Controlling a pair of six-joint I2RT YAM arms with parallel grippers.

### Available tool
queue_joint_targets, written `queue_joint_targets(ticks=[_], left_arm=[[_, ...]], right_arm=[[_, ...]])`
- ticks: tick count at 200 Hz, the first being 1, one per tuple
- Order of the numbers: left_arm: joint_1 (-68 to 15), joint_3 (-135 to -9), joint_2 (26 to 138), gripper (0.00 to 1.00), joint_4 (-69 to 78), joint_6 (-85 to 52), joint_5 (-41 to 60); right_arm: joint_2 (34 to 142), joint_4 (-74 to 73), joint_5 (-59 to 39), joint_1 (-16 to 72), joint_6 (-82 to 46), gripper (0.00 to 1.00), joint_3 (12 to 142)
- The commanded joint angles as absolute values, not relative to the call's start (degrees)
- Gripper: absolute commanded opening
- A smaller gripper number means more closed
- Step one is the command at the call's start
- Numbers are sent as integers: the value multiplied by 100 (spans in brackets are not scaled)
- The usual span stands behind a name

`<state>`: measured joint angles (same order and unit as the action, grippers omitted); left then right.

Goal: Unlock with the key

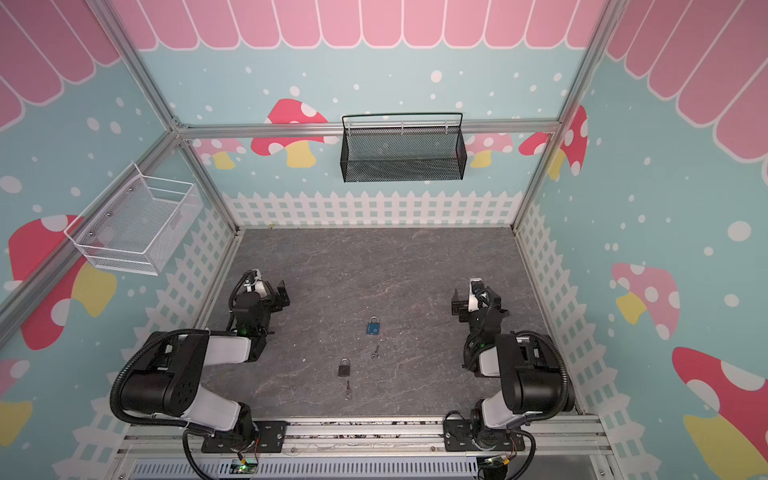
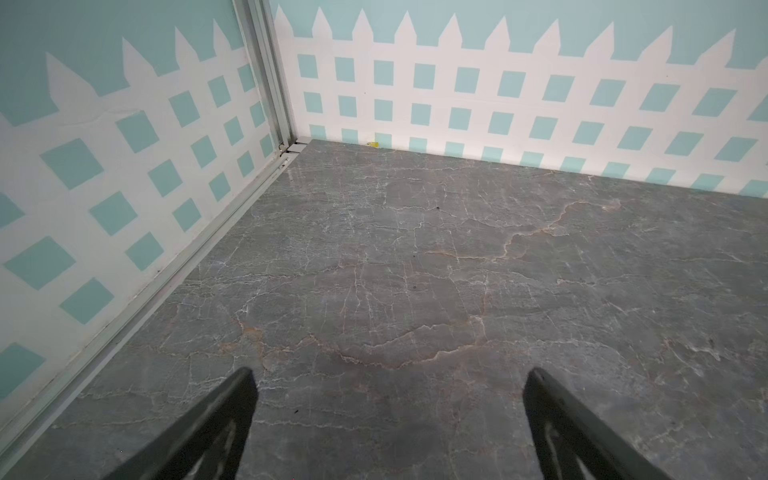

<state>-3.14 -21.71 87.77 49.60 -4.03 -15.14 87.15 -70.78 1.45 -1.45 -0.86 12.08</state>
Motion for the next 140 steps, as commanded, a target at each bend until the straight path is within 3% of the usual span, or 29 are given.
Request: queue_joint_targets(ticks=[1,140], left_arm=[[-308,-2259,8815,100,5062,-277,-1408],[-308,-2250,8815,100,5063,-278,-1413]], right_arm=[[8694,-7280,97,-114,8,98,1242],[8694,-7278,97,-115,5,98,1240]])
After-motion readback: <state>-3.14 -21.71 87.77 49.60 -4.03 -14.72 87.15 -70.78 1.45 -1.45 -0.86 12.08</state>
